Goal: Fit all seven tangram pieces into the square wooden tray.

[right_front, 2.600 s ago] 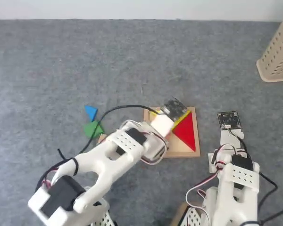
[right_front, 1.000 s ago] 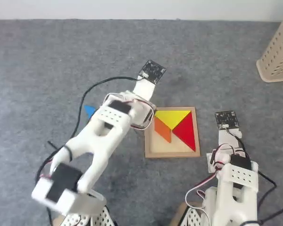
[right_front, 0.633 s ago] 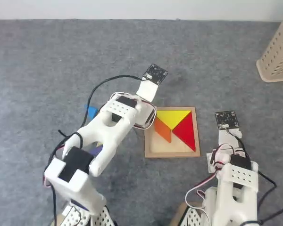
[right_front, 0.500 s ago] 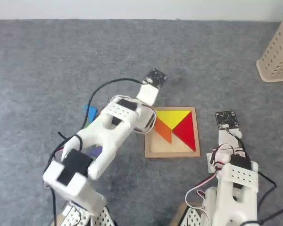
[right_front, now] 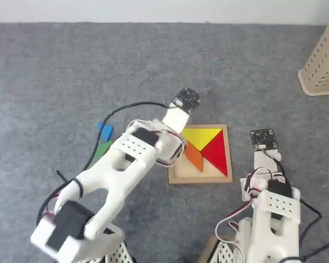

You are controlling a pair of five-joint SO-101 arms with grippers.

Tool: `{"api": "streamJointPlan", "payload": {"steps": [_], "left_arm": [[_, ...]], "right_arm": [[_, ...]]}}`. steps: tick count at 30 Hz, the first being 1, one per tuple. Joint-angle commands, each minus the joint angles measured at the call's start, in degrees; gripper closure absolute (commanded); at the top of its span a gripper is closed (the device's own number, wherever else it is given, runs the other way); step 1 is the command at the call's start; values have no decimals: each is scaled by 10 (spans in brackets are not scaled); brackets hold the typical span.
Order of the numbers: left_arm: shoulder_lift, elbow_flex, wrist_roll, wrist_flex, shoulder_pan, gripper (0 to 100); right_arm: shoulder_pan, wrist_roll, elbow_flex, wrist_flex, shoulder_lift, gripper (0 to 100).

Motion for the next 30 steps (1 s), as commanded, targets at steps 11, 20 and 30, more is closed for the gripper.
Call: {"api": "streamJointPlan", "payload": {"steps": [11, 20, 30], "left_arm": [[81, -39, -11, -46, 3, 731], [80, -44, -11, -46, 2, 731], [93, -65, 23, -70, -3, 731]], "right_arm": [[-4, -2, -3, -8, 4, 757], [-4, -2, -3, -8, 4, 757], [-4, -2, -3, -9, 4, 757]]}}
